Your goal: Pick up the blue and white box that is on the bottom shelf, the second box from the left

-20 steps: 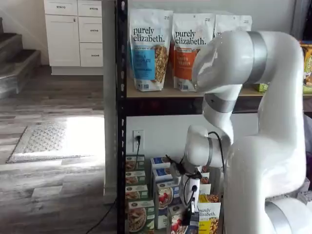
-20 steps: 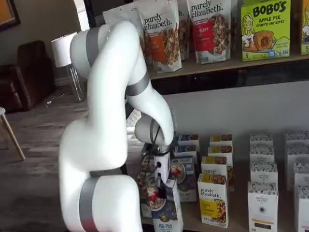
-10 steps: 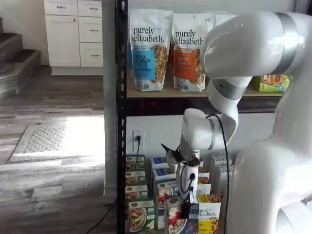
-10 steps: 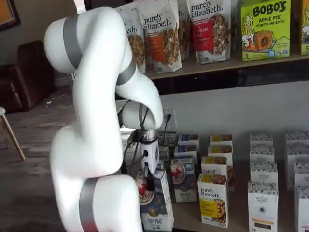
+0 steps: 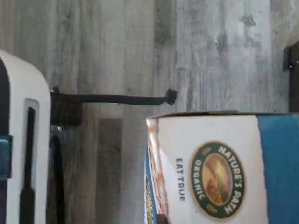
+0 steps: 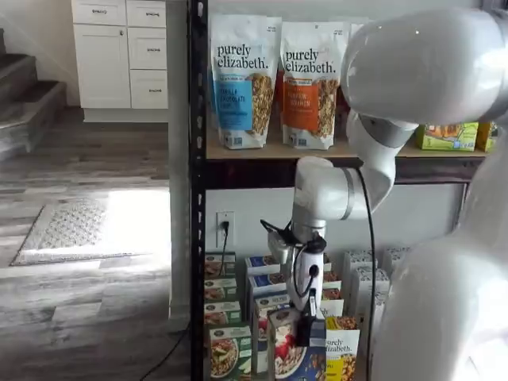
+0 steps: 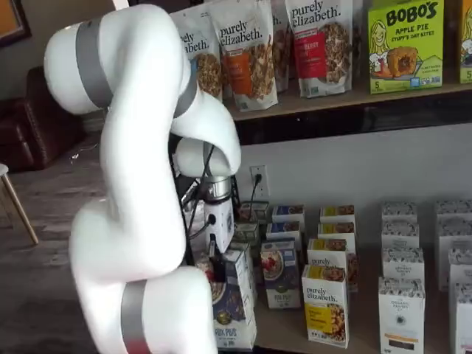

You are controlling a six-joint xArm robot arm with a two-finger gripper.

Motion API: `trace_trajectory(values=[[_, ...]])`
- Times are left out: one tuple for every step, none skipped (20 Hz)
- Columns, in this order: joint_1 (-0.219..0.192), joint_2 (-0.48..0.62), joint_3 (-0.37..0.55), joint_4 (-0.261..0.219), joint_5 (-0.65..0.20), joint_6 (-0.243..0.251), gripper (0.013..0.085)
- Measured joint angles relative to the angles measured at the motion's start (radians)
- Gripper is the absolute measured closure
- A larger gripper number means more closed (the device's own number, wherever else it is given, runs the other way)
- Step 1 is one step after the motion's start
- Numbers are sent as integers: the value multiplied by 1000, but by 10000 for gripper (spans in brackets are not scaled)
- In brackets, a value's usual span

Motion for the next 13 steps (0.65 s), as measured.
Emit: trace_trajectory(values=[[1,-16,3,2,10,1,530],[1,-31,6,6,19,0,530],[2,-47,10,11,28,-3,530],[1,-68,13,15,41,-5,530],[1,-87,16,16,52,-5,530],[0,-103,18,15,61,-2,530],[0,-119,19,12,73,1,530],[-1,-133,20,10,84,3,530],[-2,-146,21,8,94,4,530],[-4,-160,22,8,105,5,530],[-7,-174,22,10,116,2,530],[-10,-185,22,14,127,-2,530],[-15,-199,21,20,142,-9,530]])
